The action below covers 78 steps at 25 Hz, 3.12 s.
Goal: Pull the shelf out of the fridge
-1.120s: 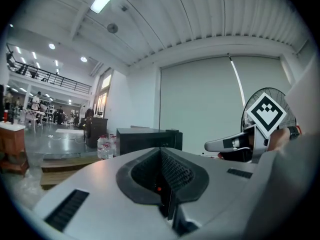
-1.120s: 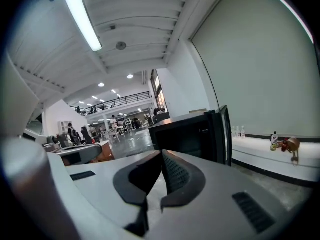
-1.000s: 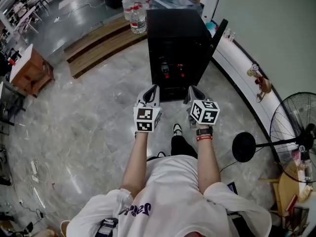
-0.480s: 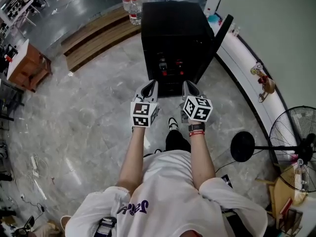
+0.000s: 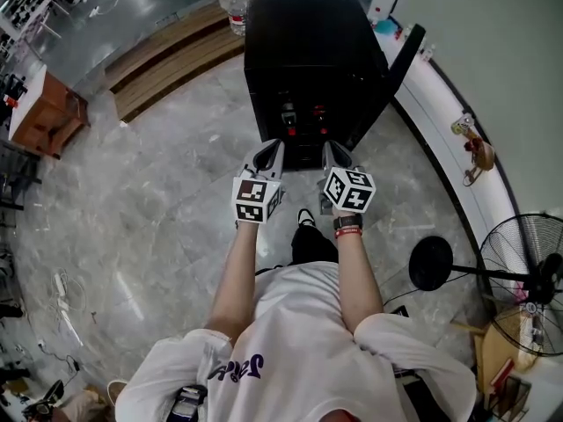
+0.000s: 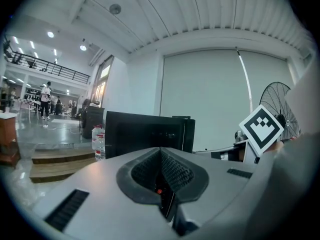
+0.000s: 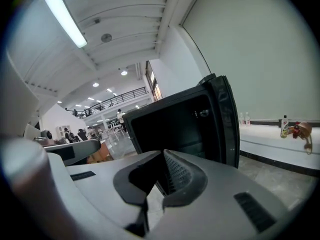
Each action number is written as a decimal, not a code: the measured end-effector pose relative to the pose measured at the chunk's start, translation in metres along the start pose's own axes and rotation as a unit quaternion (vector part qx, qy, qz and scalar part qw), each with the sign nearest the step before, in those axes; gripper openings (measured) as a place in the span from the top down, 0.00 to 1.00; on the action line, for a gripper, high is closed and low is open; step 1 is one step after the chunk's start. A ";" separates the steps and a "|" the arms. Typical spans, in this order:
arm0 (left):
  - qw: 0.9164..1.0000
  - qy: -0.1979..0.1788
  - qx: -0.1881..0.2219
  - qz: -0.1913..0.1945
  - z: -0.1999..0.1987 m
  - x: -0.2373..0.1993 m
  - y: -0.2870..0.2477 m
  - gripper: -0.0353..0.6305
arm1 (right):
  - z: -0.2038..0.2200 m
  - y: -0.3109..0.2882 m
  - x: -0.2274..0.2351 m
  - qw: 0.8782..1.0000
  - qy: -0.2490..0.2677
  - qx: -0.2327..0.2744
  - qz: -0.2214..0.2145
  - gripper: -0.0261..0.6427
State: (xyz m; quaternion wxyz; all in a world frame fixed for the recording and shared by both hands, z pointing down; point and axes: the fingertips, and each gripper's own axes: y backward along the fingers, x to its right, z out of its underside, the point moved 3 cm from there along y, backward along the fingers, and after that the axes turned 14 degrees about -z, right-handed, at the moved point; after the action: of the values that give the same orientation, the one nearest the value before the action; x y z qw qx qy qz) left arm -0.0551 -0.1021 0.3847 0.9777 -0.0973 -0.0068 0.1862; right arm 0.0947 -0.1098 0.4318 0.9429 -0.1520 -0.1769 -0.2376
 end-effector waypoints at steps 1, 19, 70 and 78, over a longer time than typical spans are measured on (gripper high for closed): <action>1.000 0.001 -0.001 -0.001 0.000 0.000 -0.005 0.92 | 0.000 -0.003 0.005 1.000 -0.003 -0.001 -0.001 0.94; 1.000 -0.002 -0.015 0.001 0.033 0.008 -0.081 0.92 | 0.034 -0.075 0.073 0.994 -0.104 -0.005 -0.037 0.86; 0.999 0.034 -0.021 -0.013 0.160 -0.042 -0.200 0.92 | 0.176 -0.313 0.244 0.813 -0.532 0.223 -0.075 0.55; 0.999 0.038 -0.020 -0.016 0.176 -0.049 -0.210 0.92 | 0.173 -0.345 0.256 0.801 -0.541 0.243 -0.088 0.55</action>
State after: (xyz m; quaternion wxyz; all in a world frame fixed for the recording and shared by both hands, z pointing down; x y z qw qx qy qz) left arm -0.0333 -0.2788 0.5986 0.9780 -0.1232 0.0248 0.1667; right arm 0.0878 -0.4365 0.7599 0.6754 -0.0053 -0.7225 -0.1476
